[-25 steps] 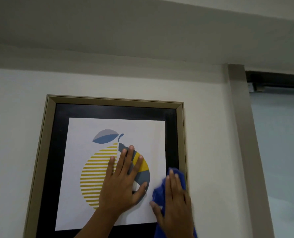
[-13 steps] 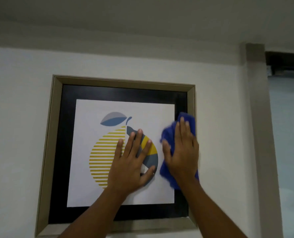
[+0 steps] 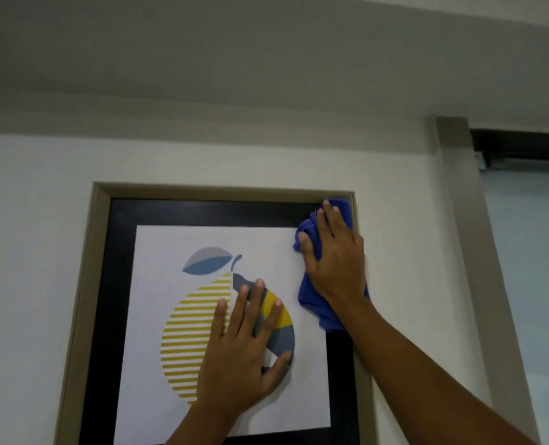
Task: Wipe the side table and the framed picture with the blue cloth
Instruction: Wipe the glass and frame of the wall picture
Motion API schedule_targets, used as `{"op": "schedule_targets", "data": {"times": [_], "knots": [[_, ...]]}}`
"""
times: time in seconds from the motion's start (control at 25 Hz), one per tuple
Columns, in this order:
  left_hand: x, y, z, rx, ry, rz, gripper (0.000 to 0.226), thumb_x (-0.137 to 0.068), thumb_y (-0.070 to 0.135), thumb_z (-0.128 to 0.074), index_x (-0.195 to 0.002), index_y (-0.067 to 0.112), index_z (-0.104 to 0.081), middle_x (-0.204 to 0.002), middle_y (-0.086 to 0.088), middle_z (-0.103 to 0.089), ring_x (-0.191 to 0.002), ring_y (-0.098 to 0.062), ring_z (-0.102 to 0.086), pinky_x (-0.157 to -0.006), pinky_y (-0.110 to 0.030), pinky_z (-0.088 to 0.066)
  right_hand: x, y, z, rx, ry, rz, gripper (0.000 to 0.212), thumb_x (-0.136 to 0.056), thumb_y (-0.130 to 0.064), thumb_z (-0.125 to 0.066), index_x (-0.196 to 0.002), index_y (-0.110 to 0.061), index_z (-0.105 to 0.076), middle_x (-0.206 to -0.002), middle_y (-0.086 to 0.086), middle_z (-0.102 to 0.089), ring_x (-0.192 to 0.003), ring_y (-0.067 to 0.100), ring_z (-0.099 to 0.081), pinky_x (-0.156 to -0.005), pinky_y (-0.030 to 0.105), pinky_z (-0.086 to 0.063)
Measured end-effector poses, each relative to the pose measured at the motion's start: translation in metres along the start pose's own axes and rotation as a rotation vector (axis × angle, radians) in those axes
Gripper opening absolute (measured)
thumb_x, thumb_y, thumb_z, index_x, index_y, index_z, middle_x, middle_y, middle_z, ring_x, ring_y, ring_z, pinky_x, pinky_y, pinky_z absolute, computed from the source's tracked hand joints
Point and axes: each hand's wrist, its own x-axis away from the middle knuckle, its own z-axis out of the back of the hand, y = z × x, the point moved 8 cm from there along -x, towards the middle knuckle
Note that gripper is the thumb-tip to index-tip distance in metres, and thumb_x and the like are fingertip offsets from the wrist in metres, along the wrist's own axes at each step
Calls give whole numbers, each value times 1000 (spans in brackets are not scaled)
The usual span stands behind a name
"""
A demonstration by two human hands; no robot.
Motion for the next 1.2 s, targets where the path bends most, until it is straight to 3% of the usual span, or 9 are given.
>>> {"op": "schedule_targets", "data": {"times": [0.24, 0.36, 0.44, 0.56, 0.64, 0.8, 1.0, 1.12, 1.2], "knots": [[-2, -1, 2, -4, 2, 16, 80, -93, 70, -31, -158, 25, -21, -168, -10, -17, -154, -32, -13, -122, -51, -9, 103, 6, 1, -52, -19, -88, 62, -100, -44, -41, -147, -4, -40, -151, 12, -45, -132, 31, -50, -110, 30, -31], [-3, 1, 4, -37, 8, 3, 79, -93, 69, -30, -156, 22, -28, -166, -14, -23, -152, -35, -17, -119, -54, -15, 188, -4, 9, 33, -81, 81, 66, -105, -48, -22, -157, -10, -10, -165, 1, -12, -150, 19, -18, -119, 24, -13], [-3, 4, 4, -26, -8, 6, 79, -93, 69, -30, -156, 22, -29, -165, -14, -24, -151, -36, -19, -117, -55, -19, 207, -2, 10, 88, -117, 152, 64, -106, -47, -14, -157, -10, -5, -166, 1, -3, -152, 13, -1, -119, 25, -8], [-2, 0, 3, -25, -21, 10, 79, -92, 70, -33, -155, 22, -32, -165, -13, -25, -151, -35, -19, -116, -55, -20, 175, 0, 4, 119, -193, 115, 68, -102, -52, -23, -147, -3, -35, -157, 14, -34, -151, 22, -15, -114, 32, -26], [-2, 0, 1, -33, -31, 8, 80, -91, 72, -36, -153, 22, -38, -164, -13, -26, -151, -35, -20, -116, -56, -20, 118, 4, 1, 58, -195, 27, 72, -99, -56, -30, -148, -3, -38, -156, 12, -36, -144, 27, -34, -112, 35, -33], [-2, -2, -4, -58, -30, 6, 80, -90, 73, -37, -153, 24, -39, -164, -12, -29, -151, -35, -20, -117, -57, -18, -1, -3, -2, 29, -133, -8, 68, -97, -45, -48, -150, -3, -36, -158, 11, -33, -145, 27, -32, -115, 38, -30], [-2, -1, -3, -56, 14, 2, 79, -92, 70, -36, -156, 24, -30, -166, -12, -23, -153, -34, -17, -118, -57, -17, 107, 10, -2, -10, -89, -145, 68, -99, -48, -40, -150, -4, -33, -154, 13, -40, -134, 32, -47, -114, 31, -27], [-3, 0, 2, -62, 40, 8, 77, -94, 68, -30, -156, 23, -28, -165, -14, -24, -152, -35, -16, -119, -53, -14, 200, 1, 1, 177, -166, 54, 73, -103, -53, -15, -156, -4, -6, -165, 11, -10, -151, 25, -9, -119, 30, -8], [-2, 3, 6, -60, 35, 11, 76, -94, 67, -31, -155, 22, -30, -165, -14, -24, -152, -35, -16, -119, -53, -13, 203, 0, 5, 167, -194, 97, 77, -102, -57, -16, -155, -2, -12, -159, 14, -20, -152, 22, -2, -118, 32, -11]]}}
